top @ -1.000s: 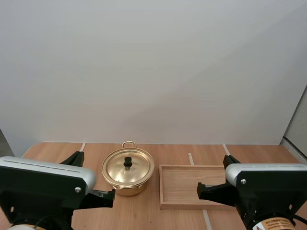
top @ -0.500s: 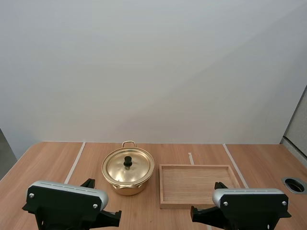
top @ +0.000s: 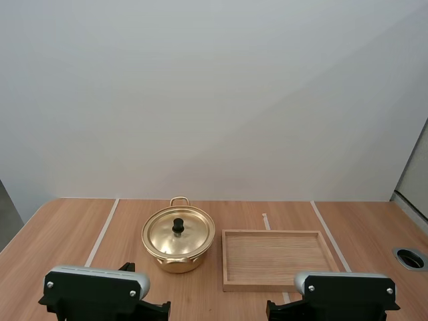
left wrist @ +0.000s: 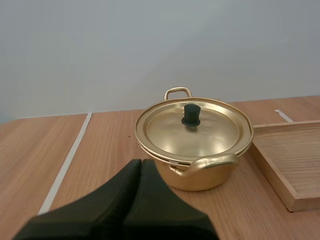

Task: Open the lid, put the grape in the pot, and close it

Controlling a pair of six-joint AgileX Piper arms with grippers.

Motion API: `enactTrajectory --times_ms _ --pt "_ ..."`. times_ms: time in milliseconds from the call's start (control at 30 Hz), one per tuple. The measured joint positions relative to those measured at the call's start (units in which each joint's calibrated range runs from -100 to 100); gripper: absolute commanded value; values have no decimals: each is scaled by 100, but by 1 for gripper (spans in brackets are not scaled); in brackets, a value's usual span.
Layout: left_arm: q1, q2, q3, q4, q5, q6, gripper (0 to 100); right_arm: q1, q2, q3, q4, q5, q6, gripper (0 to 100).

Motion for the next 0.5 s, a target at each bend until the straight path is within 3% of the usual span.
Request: enactTrajectory --times_ms 500 --pt "0 0 0 0 0 -508 0 -11 0 0 21 51 0 0"
